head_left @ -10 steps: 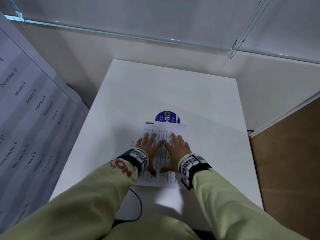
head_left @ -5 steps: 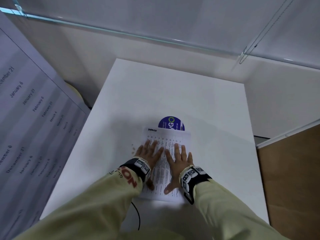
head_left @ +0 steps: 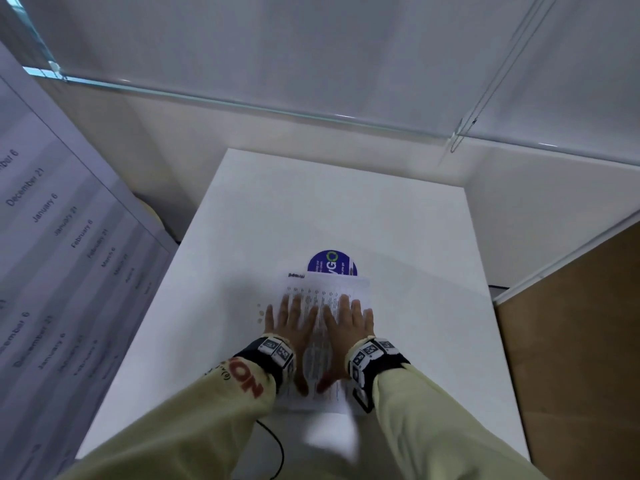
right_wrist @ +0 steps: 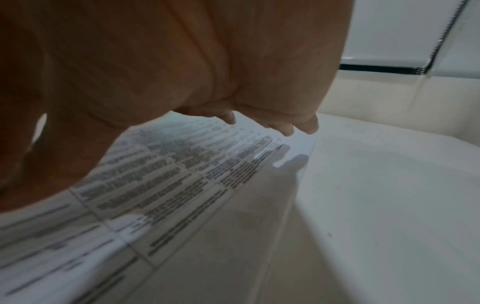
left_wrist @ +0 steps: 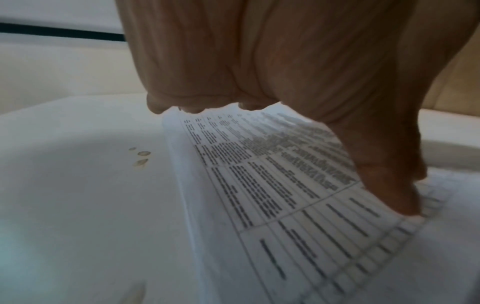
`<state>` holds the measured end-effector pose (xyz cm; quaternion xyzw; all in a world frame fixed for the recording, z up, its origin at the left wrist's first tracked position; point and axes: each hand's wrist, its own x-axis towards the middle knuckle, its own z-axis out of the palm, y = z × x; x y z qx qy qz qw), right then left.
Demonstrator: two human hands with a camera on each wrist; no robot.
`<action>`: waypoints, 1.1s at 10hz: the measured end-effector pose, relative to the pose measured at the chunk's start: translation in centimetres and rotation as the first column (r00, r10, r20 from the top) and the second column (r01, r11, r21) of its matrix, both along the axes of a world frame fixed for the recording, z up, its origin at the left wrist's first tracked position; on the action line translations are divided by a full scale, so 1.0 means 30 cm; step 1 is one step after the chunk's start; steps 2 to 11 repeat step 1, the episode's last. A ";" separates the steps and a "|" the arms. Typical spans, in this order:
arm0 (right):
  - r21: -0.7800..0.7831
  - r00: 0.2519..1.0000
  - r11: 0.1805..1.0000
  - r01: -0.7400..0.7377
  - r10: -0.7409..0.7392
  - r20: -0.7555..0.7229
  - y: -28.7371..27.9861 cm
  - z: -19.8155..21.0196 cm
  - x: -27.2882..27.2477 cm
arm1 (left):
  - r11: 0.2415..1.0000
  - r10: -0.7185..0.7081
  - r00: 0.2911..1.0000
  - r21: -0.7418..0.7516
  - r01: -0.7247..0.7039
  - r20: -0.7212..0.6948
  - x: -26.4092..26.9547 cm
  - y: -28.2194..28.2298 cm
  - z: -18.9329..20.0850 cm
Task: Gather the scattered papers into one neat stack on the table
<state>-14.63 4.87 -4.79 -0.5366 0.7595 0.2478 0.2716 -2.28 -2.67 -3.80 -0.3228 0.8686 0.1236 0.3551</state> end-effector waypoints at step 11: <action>-0.128 0.993 0.989 0.070 -0.057 0.100 0.077 0.039 0.017 | 0.999 0.022 0.999 0.030 -0.021 -0.049 0.067 0.049 0.004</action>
